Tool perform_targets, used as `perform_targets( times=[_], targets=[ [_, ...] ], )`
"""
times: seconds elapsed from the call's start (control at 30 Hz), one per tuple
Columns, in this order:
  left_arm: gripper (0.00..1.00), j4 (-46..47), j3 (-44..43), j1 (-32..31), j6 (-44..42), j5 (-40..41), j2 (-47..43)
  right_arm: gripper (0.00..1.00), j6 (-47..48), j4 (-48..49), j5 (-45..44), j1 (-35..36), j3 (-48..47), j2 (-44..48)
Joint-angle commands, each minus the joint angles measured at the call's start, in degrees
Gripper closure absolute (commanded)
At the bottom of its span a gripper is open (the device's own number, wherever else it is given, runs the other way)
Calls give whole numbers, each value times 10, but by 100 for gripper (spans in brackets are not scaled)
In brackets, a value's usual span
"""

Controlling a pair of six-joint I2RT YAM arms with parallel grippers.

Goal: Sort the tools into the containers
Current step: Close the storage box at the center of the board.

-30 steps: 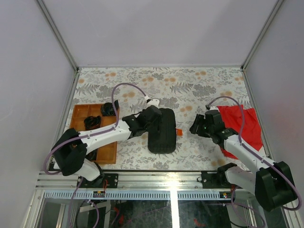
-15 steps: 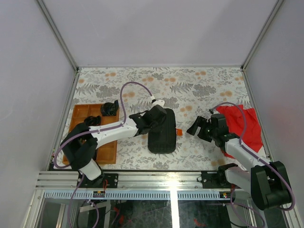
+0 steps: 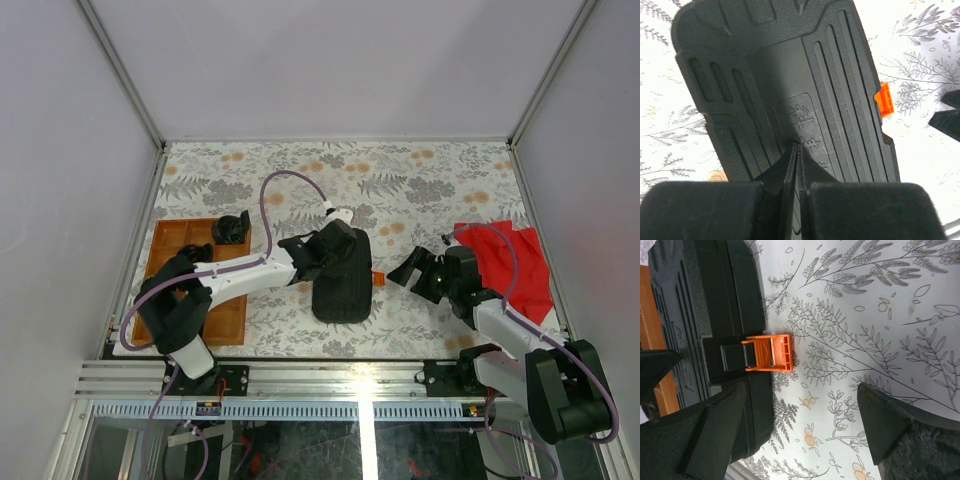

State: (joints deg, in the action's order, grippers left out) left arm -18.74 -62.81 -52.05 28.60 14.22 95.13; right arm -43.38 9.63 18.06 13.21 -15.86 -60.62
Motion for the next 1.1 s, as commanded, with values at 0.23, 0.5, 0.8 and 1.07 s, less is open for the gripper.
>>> perform_targets(
  times=[0.23, 0.5, 0.8, 1.07],
  targets=[
    [100, 9, 5, -6, -11, -38, 20, 9, -77, 149, 97, -3, 52, -56],
    [100, 7, 17, -8, -13, -38, 29, 9, -134, 293, 146, -2, 88, -104],
    [100, 9, 15, -11, -17, -45, 44, 22, -181, 437, 194, -3, 104, -160],
    [100, 10, 18, -12, -21, -43, 44, 37, -176, 405, 133, -3, 109, -141]
  ],
)
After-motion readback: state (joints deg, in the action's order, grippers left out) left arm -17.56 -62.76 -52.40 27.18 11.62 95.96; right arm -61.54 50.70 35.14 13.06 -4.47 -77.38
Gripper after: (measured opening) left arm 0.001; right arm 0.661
